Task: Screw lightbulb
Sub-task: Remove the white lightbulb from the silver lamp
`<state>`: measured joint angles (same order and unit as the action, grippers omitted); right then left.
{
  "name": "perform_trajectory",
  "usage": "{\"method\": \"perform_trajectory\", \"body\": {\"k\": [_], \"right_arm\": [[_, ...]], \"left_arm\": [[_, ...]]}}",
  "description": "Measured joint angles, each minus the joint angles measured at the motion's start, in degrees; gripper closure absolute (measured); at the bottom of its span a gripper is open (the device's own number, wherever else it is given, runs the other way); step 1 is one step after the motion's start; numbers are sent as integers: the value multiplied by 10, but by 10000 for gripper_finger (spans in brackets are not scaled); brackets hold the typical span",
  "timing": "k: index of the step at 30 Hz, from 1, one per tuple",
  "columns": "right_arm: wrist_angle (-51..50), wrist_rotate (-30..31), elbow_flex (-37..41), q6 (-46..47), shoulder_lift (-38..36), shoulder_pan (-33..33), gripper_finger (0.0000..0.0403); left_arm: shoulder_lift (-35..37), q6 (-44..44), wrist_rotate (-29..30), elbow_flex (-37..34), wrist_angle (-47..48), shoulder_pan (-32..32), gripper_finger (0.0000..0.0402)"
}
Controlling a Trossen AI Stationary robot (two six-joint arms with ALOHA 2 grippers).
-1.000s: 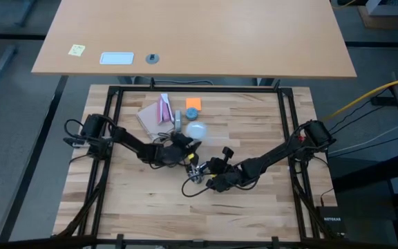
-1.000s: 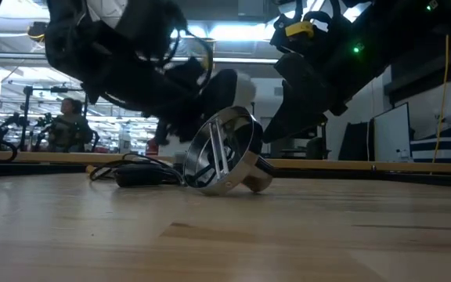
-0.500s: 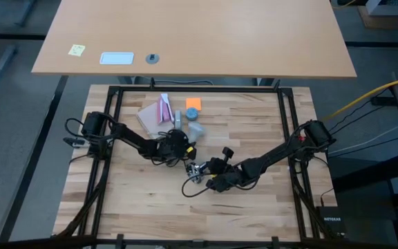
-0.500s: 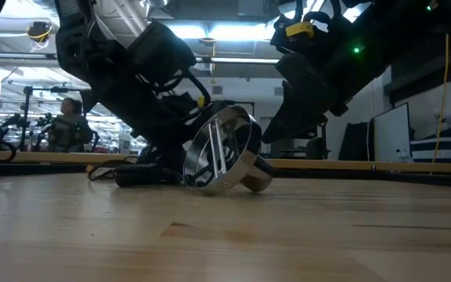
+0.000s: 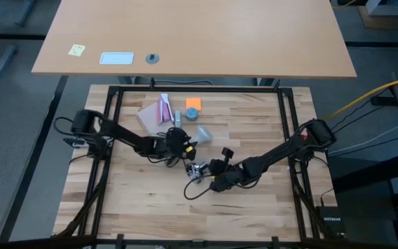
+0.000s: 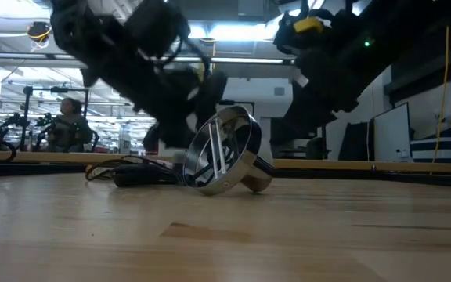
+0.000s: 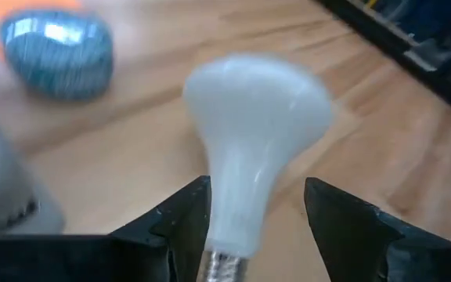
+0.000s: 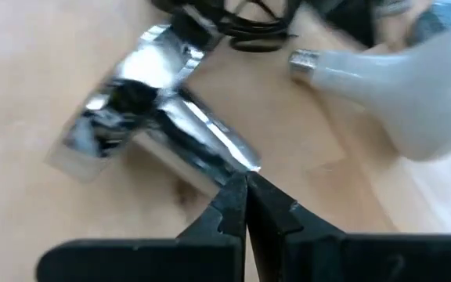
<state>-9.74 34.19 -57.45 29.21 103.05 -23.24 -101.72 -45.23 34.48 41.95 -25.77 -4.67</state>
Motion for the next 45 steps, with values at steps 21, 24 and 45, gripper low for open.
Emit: {"method": "perform_trajectory", "body": {"k": [21,24,45], "right_arm": [[48,-19,0,-41,-7,1,393],[69,-22,0,-42,-7,1,393],[184,-49,0,-102,-7,1,393]], "left_arm": [[154,17,-215,0,152,-138,204],[136,-5,-194,0,143,-150,204],[-11,-88,-173,3,-19,-107,204]]}}
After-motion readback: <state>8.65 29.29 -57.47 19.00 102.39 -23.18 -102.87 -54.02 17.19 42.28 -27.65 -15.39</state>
